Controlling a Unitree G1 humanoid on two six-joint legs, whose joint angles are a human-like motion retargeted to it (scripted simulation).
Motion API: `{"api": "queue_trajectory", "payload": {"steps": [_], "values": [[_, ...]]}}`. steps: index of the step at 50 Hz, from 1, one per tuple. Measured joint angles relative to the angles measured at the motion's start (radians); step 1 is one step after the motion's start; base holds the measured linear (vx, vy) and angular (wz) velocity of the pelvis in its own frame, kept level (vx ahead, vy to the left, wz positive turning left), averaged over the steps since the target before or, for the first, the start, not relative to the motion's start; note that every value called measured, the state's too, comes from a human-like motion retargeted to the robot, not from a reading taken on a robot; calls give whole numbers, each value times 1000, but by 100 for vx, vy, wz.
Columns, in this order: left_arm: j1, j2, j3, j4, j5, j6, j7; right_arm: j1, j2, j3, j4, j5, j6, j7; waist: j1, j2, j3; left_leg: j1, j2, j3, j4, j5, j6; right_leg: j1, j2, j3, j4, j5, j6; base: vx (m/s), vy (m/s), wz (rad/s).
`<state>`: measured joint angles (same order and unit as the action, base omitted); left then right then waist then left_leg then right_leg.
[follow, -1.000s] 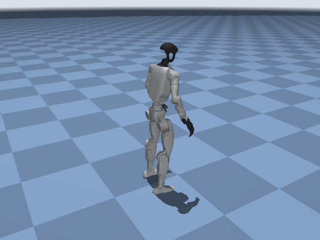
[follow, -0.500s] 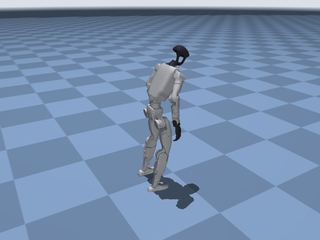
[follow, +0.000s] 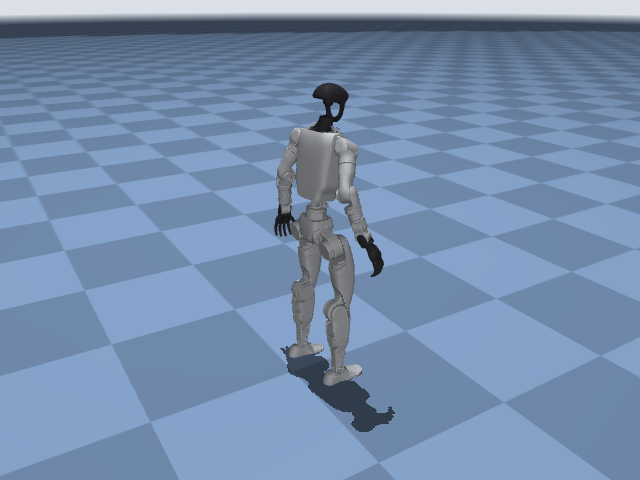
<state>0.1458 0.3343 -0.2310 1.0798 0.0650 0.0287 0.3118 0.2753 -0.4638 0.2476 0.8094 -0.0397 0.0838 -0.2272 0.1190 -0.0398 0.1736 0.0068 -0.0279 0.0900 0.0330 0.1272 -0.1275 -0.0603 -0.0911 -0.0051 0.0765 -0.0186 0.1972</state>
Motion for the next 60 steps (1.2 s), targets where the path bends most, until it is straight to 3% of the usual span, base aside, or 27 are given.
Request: {"api": "queue_trajectory", "payload": {"steps": [2, 3, 5, 7, 8, 10, 13, 17, 20, 24, 29, 38, 41, 44, 48, 51, 53, 57, 60], "values": [[0, 19, -2, -54, -11, -18, -22, -36, -26, 0, -26, 9, -12, -5, -9, -8, 36, -34, 10, 69, 8, -48, 3, -50, 4, 58, -19, -63, 17, 49, -4, 49], [15, 29, 2, -88, 4, -39, -33, -39, -39, -7, -52, 23, -31, -5, -33, -13, 57, -87, 10, 80, 125, -138, 19, -61, -6, 63, -14, -55, 3, 42, -4, 65], [-52, 59, -30, -129, -50, -24, -25, -126, -65, 20, -64, 90, -21, -43, -13, -56, 135, -114, -36, 97, 222, -279, 190, -144, -36, 100, 106, -8, -71, 30, -5, 22], [-136, 77, -54, -112, -45, 9, -19, -212, -65, 59, -31, 117, -11, -68, -24, -42, 214, -220, -1, 78, 550, -446, 356, -221, -14, 65, 370, -118, -272, 26, -5, 49], [-168, 79, -67, -93, -30, 25, -13, -240, -59, 79, -9, 104, -3, -81, -25, -29, 242, -252, 23, 66, 674, -499, 374, -252, -1, 43, 505, -189, -301, 34, -8, 73], [-220, 64, -86, -60, 22, 46, 15, -269, -31, 100, 24, 57, 7, -111, -35, -13, 266, -263, 48, 33, 780, -554, 321, -252, -1, -15, 625, -260, -265, 40, -9, 95], [-245, 35, -106, -118, 28, 19, 55, -252, 7, 95, -11, 60, -13, -118, -55, -4, 228, -202, 22, -25, 604, -463, 256, -143, -19, -81, 420, -159, -205, 34, -6, 109], [-181, 60, -112, -261, -58, -72, -8, -189, 54, 86, -30, 49, -30, -106, -36, -34, 123, -98, -20, -59, 244, -263, 179, -58, -39, -95, 137, 10, -118, 26, -6, 55], [-128, 63, -117, -299, -62, -90, -47, -140, 69, 85, -18, 20, -31, -61, -16, -37, 51, -53, -21, -72, 94, -204, 118, -33, -39, -93, 38, 60, -59, 23, -5, 30], [-127, 57, -131, -279, -11, -78, -67, -142, 61, 104, 20, 38, -40, -25, 8, -29, 16, -17, -17, -92, 18, -249, 101, -25, -36, -119, 28, 1, -18, 17, -5, 20], [-165, 41, -92, -191, 94, -60, -54, -191, 57, 96, 78, -37, -35, -67, 30, -26, 35, -21, -21, -118, 26, -264, 106, -15, -42, -152, 31, -22, -18, 9, -5, 25], [-127, 53, -61, -190, -52, -72, -34, -160, 40, 82, -37, 32, -51, -79, 62, -22, 64, -54, -32, -179, 60, -292, 72, -14, -63, -215, 60, -58, 31, 6, -3, 40], [-139, 48, -45, -184, -63, -57, -25, -184, 45, 100, -38, 30, -43, -74, 81, -21, 105, -59, -33, -196, 36, -280, 90, -28, -65, -231, 69, -63, 28, -7, -2, 34], [-163, 30, -29, -192, -98, -39, -8, -246, 43, 131, -29, 19, -33, -57, 87, -16, 182, -88, -32, -176, 81, -323, 155, -43, -69, -242, 91, -86, -3, -16, -1, 32], [-205, 7, -18, -260, -170, -11, 4, -378, 14, 174, -42, -3, -19, -27, 65, 20, 335, -221, -5, -132, 377, -485, 293, -109, -66, -252, 254, -230, -151, -22, 2, 34], [-213, -1, -59, -304, -195, -3, 27, -438, -8, 211, -58, 11, -6, -59, 53, 57, 346, -432, 6, -167, 699, -637, 362, -267, -77, -286, 509, -398, -267, -15, 5, 41], [-226, -10, -90, -305, -182, -4, 34, -480, -20, 221, -38, 18, 3, -98, 58, 92, 346, -574, 10, -191, 919, -719, 370, -374, -95, -316, 697, -486, -309, -4, 7, 45], [-240, -23, -109, -256, -185, -10, 77, -587, -46, 240, 34, -21, 16, -185, 129, 136, 345, -674, 19, -251, 1095, -795, 389, -446, -111, -373, 871, -554, -323, 17, 4, 35], [-139, -5, -64, -283, -166, -8, 122, -538, -83, 198, -88, -38, -6, -278, 163, 127, 325, -509, -26, -260, 899, -725, 389, -281, -153, -431, 728, -472, -291, 53, 23, 102]]}}
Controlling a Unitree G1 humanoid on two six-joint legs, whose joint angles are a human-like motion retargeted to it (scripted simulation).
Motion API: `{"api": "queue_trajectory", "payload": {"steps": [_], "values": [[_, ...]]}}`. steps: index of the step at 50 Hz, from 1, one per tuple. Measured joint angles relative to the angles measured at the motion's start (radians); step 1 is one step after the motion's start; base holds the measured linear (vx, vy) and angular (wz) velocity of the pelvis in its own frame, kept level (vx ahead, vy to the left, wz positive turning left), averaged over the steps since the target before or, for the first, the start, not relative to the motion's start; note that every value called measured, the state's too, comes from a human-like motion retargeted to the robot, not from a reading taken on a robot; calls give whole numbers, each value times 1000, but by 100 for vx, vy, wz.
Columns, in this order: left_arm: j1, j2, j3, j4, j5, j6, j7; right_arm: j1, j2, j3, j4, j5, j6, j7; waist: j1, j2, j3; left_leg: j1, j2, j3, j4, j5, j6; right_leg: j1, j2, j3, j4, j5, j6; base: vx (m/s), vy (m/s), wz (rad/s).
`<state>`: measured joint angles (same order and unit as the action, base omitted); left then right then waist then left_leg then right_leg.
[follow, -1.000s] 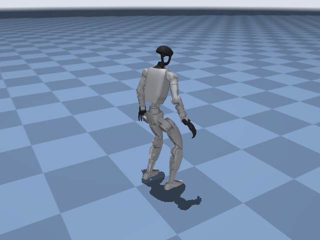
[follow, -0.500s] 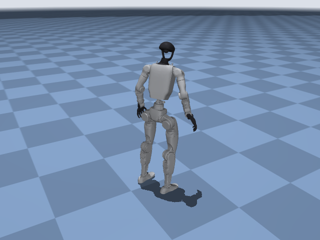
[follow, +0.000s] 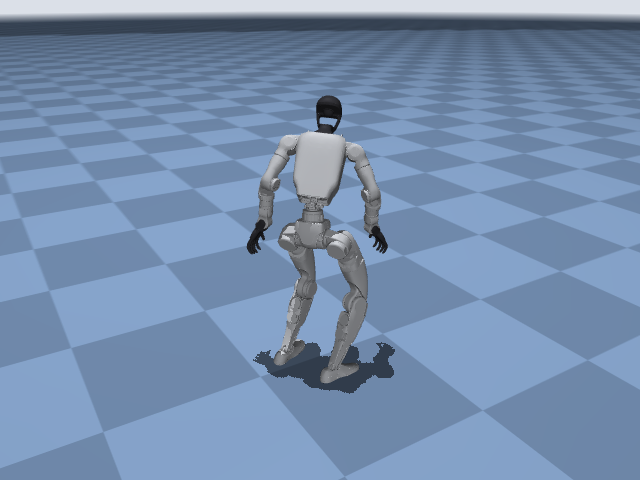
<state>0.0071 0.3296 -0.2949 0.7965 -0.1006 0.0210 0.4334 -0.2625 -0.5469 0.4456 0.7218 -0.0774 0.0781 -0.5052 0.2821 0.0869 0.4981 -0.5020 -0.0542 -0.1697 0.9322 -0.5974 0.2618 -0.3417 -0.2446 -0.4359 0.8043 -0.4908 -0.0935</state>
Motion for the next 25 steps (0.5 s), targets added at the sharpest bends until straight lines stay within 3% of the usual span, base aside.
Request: {"api": "queue_trajectory", "payload": {"steps": [2, 5, 7, 8, 10, 12, 17, 19, 20, 22, 25], "values": [[142, 26, 39, -58, -1, -10, -15, 134, 2, -55, -109, -10, -19, 5, 1, -23, -75, 197, -44, -17, -329, 189, -42, 150, -46, -68, -179, 190, 5, 77, 39, 171], [343, 29, 115, -72, -43, -37, -120, 329, 53, -117, -129, -40, -30, 107, -64, 1, -239, 463, -2, -140, -837, 656, -250, 318, 32, -80, -449, 589, -74, 79, 34, 258], [438, 11, 165, -22, -65, -41, -164, 465, 106, -182, -94, -34, -35, 147, -95, -12, -330, 528, 14, -134, -954, 864, -414, 292, 106, 165, -415, 684, 41, 71, 22, 295], [463, -2, 189, 7, -69, -35, -170, 517, 124, -210, -78, -23, -30, 156, -121, -9, -356, 539, 23, -97, -966, 918, -475, 308, 163, 282, -448, 712, 89, 64, 19, 302], [462, -24, 232, 78, -83, -23, -156, 583, 142, -255, -38, 0, -15, 152, -148, -25, -374, 552, 18, 40, -951, 933, -524, 324, 188, 388, -483, 753, 180, 57, 18, 285], [412, -38, 263, 150, -107, -9, -126, 586, 145, -262, 25, 8, 13, 154, -179, -30, -364, 542, 29, 137, -933, 904, -521, 352, 173, 339, -595, 804, 169, 48, 10, 261], [300, -4, 293, 243, -85, -13, -100, 591, 157, -285, 141, -4, 20, 225, -192, -87, -316, 487, 49, 281, -959, 861, -520, 289, 141, 304, -703, 592, 288, 42, -3, 218], [253, 24, 258, 232, -62, -12, -123, 589, 137, -287, 133, 24, 18, 276, -180, -111, -270, 494, 29, 328, -986, 829, -490, 249, 126, 383, -729, 599, 332, 32, -10, 184], [241, 40, 232, 211, -56, -12, -130, 594, 122, -284, 116, 45, 15, 291, -180, -126, -246, 494, 9, 340, -973, 772, -455, 230, 114, 432, -733, 607, 348, 26, -12, 182], [177, 65, 189, 194, -34, 1, -114, 558, 82, -275, 96, 106, 6, 281, -180, -148, -167, 426, -22, 330, -745, 492, -302, 174, 87, 463, -612, 508, 280, 18, -12, 160], [33, 70, 105, 248, -38, 66, -65, 410, 53, -203, 176, 153, 36, 189, -174, -125, -42, 290, 3, 267, -334, 225, -10, 66, 99, 390, -232, 254, 46, 11, -15, 110]]}}
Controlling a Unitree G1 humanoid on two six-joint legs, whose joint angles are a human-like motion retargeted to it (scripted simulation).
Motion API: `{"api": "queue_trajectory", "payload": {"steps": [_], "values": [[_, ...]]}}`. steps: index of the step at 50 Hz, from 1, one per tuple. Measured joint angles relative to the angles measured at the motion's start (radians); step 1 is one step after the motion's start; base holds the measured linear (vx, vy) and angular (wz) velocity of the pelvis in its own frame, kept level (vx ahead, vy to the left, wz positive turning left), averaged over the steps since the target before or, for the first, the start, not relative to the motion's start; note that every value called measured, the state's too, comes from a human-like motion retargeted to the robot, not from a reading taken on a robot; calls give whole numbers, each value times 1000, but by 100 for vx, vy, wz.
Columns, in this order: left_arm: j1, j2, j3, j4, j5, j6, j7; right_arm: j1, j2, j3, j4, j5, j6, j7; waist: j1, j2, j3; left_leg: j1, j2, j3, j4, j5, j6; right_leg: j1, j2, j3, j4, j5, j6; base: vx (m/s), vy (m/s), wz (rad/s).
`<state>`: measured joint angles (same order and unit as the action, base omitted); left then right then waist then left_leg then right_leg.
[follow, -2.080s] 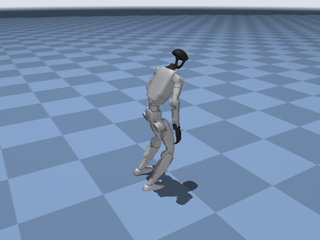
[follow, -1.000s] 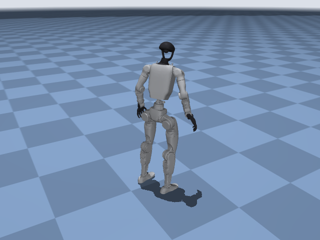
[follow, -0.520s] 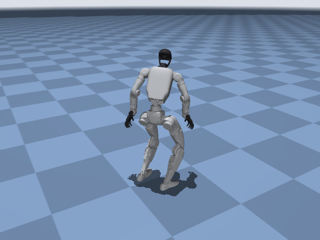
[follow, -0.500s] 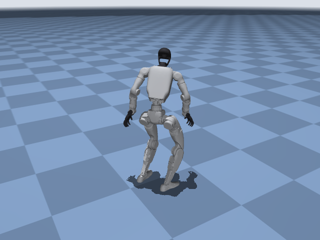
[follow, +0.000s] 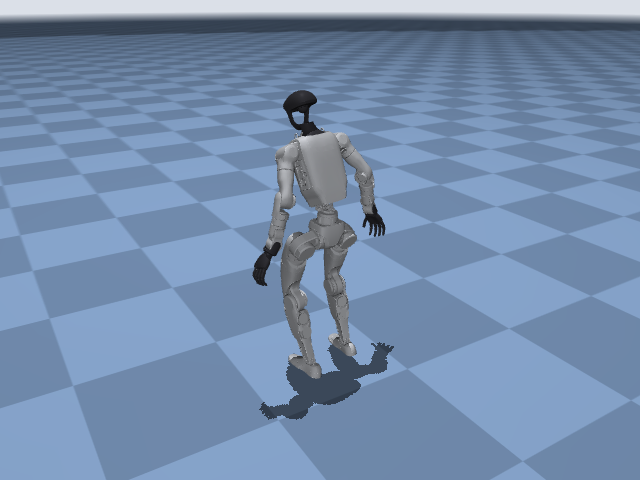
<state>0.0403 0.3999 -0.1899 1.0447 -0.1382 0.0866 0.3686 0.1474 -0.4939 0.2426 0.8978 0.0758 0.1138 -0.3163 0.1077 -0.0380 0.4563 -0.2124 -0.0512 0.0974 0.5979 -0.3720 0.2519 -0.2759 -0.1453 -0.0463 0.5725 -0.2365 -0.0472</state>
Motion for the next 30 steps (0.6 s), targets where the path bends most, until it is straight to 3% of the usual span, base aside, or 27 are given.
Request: {"api": "queue_trajectory", "payload": {"steps": [2, 5, 7, 10, 12, 13, 19, 22, 26, 30], "values": [[-59, -25, -48, 38, 22, 18, 14, -67, 20, 45, 43, -35, 24, -54, 9, 0, 17, -28, 11, -34, 90, -21, -7, -16, -7, -50, 105, -37, 3, 22, -18, 83], [-106, -67, -78, 11, 23, -35, 10, -101, 63, 85, -19, -61, -15, -62, 8, -18, -23, 48, -1, -94, -117, 94, -128, 77, -15, -117, -73, 58, 52, 26, -14, 101], [-75, -82, -69, -49, 12, -88, -41, -65, 77, 87, -100, -52, -68, 9, -1, -22, -85, 111, 0, -116, -313, 223, -202, 145, -3, -128, -244, 160, 71, 22, -9, 115], [-21, -104, -61, -94, 48, -130, -98, -2, 93, 79, -158, -47, -108, 113, -23, -20, -192, 151, 14, -30, -491, 343, -324, 196, 21, -62, -411, 246, 149, 20, -6, 133], [22, -127, -53, -99, 139, -152, -100, 61, 93, 60, -181, -47, -133, 154, -56, -1, -261, 110, 33, 64, -423, 281, -406, 228, 21, -71, -454, 225, 180, 21, -3, 158], [18, -132, -59, -99, 155, -155, -95, 68, 93, 61, -182, -39, -136, 154, -55, 5, -284, 109, 34, 85, -438, 262, -419, 231, 17, -85, -460, 206, 186, 16, -6, 101], [-165, -122, -151, 12, 204, -127, -43, -67, 132, 111, 8, -117, -100, 38, 28, -9, -301, 188, 0, 22, -620, 265, -296, 210, -2, -142, -387, 86, 183, 7, -10, 41], [-219, -112, -189, 65, 267, -100, -66, -96, 147, 102, 81, -140, -62, 39, 61, -4, -301, 206, 4, -3, -625, 286, -309, 232, -1, -162, -383, 111, 215, 7, -9, 36], [-233, -77, -219, 10, 216, -110, -79, -81, 146, 58, 50, -6, -77, 35, 91, -14, -328, 191, -5, -42, -597, 264, -339, 242, -17, -195, -372, 96, 263, 9, -8, 53], [-248, -57, -223, -60, 171, -142, -70, -66, 151, 11, 17, 47, -110, -6, 114, -22, -328, 158, -23, -96, -581, 265, -339, 246, -36, -259, -366, 70, 245, 2, -5, 82]]}}
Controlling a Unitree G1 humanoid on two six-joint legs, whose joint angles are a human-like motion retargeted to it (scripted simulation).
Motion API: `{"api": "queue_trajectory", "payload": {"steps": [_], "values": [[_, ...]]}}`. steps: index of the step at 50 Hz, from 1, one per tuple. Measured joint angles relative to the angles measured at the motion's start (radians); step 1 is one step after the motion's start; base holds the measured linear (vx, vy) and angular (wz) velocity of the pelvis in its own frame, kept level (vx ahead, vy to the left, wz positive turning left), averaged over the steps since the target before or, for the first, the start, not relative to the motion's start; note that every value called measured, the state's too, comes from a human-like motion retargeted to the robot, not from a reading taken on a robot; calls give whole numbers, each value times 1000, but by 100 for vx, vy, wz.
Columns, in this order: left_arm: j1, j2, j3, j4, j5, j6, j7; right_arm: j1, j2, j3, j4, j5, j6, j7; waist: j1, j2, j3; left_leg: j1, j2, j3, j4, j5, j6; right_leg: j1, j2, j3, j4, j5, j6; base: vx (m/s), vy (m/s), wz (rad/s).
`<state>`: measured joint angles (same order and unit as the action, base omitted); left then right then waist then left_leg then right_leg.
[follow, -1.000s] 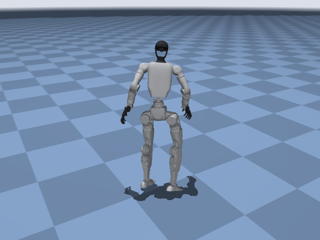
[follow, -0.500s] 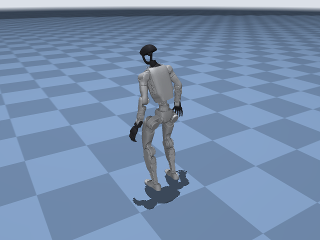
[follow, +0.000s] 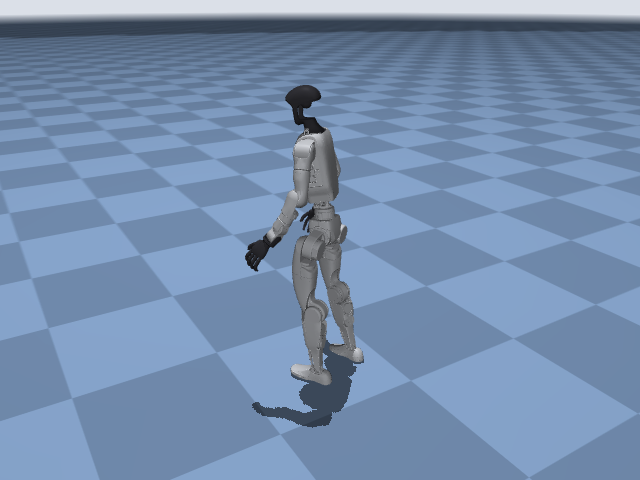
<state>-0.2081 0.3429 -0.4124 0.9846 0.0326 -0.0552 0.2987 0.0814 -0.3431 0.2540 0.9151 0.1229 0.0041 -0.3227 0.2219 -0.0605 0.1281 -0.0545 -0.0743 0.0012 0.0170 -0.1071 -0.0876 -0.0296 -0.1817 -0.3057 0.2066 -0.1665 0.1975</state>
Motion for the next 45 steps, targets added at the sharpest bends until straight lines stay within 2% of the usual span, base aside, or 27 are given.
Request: {"api": "queue_trajectory", "payload": {"steps": [3, 7, 11, 13, 15, 17, 18, 20, 22, 23, 25, 27, 28, 30, 32, 33, 35, 37, 38, 40, 42, 43, 45], "values": [[-18, -10, 2, -29, -17, 5, 15, -6, 10, 9, 19, 22, 4, -37, 32, 8, 31, -12, -7, -36, -16, 31, 20, 10, 0, -43, -18, 5, -37, -5, -2, 74], [-31, -28, 13, -47, -38, 15, 8, -33, 11, 54, 28, -2, 12, -25, 59, 20, 82, -35, -15, -72, -32, 42, 60, 1, -6, -90, -19, -4, -50, -8, 1, 69], [-47, -56, 55, -8, -28, 26, -16, -119, -22, 115, 31, -110, 17, 27, 55, 45, 179, -73, -12, -13, -6, 16, 125, -41, -17, -101, 24, -36, -60, -15, 4, 40], [-57, -79, 78, 21, -61, 38, -22, -185, -54, 159, 27, -161, 29, 52, 41, 65, 260, -103, -6, 31, 68, -35, 175, -69, -27, -88, 81, -79, -98, -17, 5, 13], [-38, -112, 97, 63, -52, 37, -43, -212, -91, 181, -10, -215, 23, 76, 8, 99, 338, -245, 19, 61, 444, -234, 184, -127, -64, -94, 312, -217, -179, -8, 6, 27], [-65, -122, 57, 103, -78, 50, -31, -283, -133, 247, -17, -241, 38, 54, -12, 137, 378, -391, 39, 32, 698, -340, 228, -208, -69, -105, 477, -319, -275, -10, 7, 34], [-86, -119, 21, 118, -97, 62, -24, -335, -152, 300, 4, -255, 57, 47, -20, 142, 387, -446, 24, 10, 758, -358, 282, -251, -81, -107, 533, -354, -314, -9, 7, 40], [-93, -106, -28, 139, -94, 74, -19, -414, -178, 383, 66, -323, 87, 47, -19, 149, 392, -527, 8, -11, 889, -409, 346, -309, -108, -116, 656, -417, -345, 5, 6, 31], [-59, -89, -12, 133, -72, 66, -8, -468, -176, 397, 142, -376, 97, 38, 5, 157, 383, -559, 27, -26, 990, -466, 349, -309, -107, -136, 718, -454, -325, 32, 4, 6], [-26, -81, 10, 114, -68, 59, 5, -473, -171, 375, 162, -365, 97, 21, 24, 159, 370, -545, 30, -28, 998, -482, 349, -286, -105, -146, 707, -450, -296, 49, 15, 11], [97, -38, 38, 6, -84, 58, 41, -392, -161, 292, 122, -240, 86, -74, 70, 151, 308, -463, 17, -24, 903, -462, 349, -200, -107, -174, 605, -380, -228, 67, 28, 45], [296, 19, 88, -134, -32, 38, 57, -188, -148, 177, -27, -171, 37, -167, 90, 159, 185, -344, 24, -21, 741, -358, 272, -58, -81, -233, 423, -211, -203, 85, 39, 119], [376, 51, 106, -198, -29, 43, 46, -109, -145, 158, -95, -165, 32, -171, 83, 135, 121, -257, -12, -36, 550, -233, 276, -17, -95, -256, 331, -78, -221, 86, 42, 171], [544, 91, 155, -290, 0, 28, 7, 39, -146, 123, -193, -238, 21, -109, 33, 141, 10, -68, -28, -108, 215, 76, 186, 96, -58, -267, 139, 223, -299, 86, 43, 199], [682, 97, 193, -317, 27, 4, -28, 170, -130, 76, -231, -305, 13, -30, -3, 143, -66, 59, -13, -155, 32, 340, 4, 104, -13, -96, 135, 351, -252, 82, 36, 204], [721, 82, 211, -314, 28, 0, -38, 211, -121, 64, -227, -320, 26, 1, -49, 168, -72, 112, 14, -174, -14, 438, -92, 158, 60, 14, 48, 389, -249, 76, 38, 238], [759, 48, 236, -291, 22, 4, -45, 272, -92, 43, -192, -291, 50, 28, -102, 162, -66, 171, 5, -115, -32, 504, -174, 202, 93, 180, -13, 383, -181, 69, 42, 214], [736, 26, 260, -232, 22, 10, -45, 290, -53, 42, -120, -229, 59, 36, -108, 113, -63, 157, -17, -36, 10, 403, -174, 156, 55, 205, -4, 369, -104, 55, 21, 130], [712, 24, 269, -196, 6, 15, -36, 287, -31, 54, -74, -211, 67, 41, -100, 98, -63, 150, 7, -21, 14, 318, -174, 138, 65, 200, -40, 366, -102, 49, -4, 79], [659, 33, 284, -118, -11, 18, -18, 283, 6, 67, 18, -219, 65, 48, -67, 41, -69, 118, 16, 27, 26, 84, -130, 48, 47, 201, -16, 225, -35, 47, -2, 79], [563, 28, 307, -36, -75, 14, -20, 246, 23, 100, 94, -270, 75, 91, -92, 16, -52, 85, 36, 53, 4, -90, -102, 23, 45, 163, -90, 79, 11, 43, 9, 158], [520, 34, 309, 2, -35, 23, -17, 233, 29, 108, 114, -302, 74, 108, -97, 0, -38, 72, 46, 78, -12, -146, -93, -3, 43, 154, -99, 20, 43, 39, 2, 150], [424, 40, 326, 58, -11, 31, -13, 209, 40, 117, 118, -333, 68, 133, -96, -20, 2, 47, 85, 122, -44, -184, -98, -62, 76, 176, -115, -15, 64, 34, -7, 129]]}}
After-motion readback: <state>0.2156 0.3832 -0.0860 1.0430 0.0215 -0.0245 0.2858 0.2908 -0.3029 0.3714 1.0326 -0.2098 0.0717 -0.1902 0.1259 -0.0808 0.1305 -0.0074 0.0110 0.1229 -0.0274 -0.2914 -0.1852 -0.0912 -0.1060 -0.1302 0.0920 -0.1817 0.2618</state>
